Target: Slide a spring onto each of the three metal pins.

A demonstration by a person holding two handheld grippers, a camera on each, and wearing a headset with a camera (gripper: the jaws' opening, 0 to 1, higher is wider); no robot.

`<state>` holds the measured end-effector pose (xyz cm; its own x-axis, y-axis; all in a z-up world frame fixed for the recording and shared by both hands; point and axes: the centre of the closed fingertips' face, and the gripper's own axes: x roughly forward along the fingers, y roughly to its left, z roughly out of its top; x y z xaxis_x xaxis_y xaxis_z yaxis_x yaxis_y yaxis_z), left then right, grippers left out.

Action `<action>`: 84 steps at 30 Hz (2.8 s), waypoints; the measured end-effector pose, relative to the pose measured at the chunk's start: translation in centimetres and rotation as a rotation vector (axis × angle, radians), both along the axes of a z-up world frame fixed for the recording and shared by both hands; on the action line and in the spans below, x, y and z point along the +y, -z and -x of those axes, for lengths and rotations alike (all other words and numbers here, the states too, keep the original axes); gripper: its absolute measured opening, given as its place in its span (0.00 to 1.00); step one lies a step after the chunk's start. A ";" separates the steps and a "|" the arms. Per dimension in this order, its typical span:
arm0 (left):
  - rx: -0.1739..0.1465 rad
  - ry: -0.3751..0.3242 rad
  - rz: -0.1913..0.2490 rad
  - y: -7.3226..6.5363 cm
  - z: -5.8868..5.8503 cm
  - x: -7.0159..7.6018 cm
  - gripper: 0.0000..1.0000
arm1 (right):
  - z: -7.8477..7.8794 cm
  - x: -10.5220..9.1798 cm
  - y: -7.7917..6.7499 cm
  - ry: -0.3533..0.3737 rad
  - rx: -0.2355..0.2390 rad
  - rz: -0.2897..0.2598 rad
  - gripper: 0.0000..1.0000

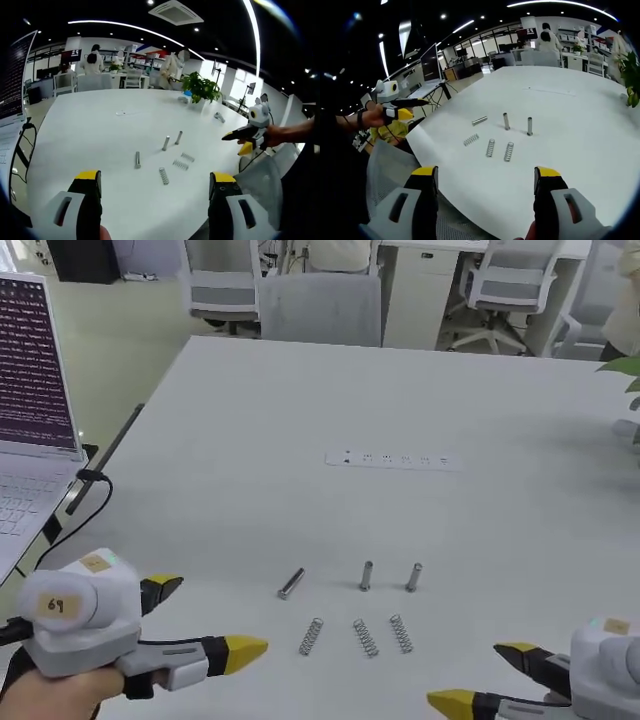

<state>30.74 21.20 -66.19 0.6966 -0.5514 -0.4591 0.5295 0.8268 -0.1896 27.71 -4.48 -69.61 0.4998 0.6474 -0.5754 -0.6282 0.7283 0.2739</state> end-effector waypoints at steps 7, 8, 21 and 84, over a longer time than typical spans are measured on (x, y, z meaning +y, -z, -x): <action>0.003 0.019 -0.001 0.2 -1.2 -0.6 0.85 | 0.0 -0.1 0.2 0.003 0.005 -0.001 0.77; 0.005 0.021 -0.002 0.3 -1.4 -0.6 0.85 | 0.0 -0.1 0.2 0.004 0.006 -0.002 0.77; 0.023 0.058 -0.038 1.2 -4.4 -1.3 0.80 | 0.0 -0.4 0.2 0.006 0.007 -0.006 0.75; 0.221 0.097 -0.161 10.0 -11.7 -4.8 0.46 | 0.6 -0.4 1.6 0.017 0.052 -0.017 0.69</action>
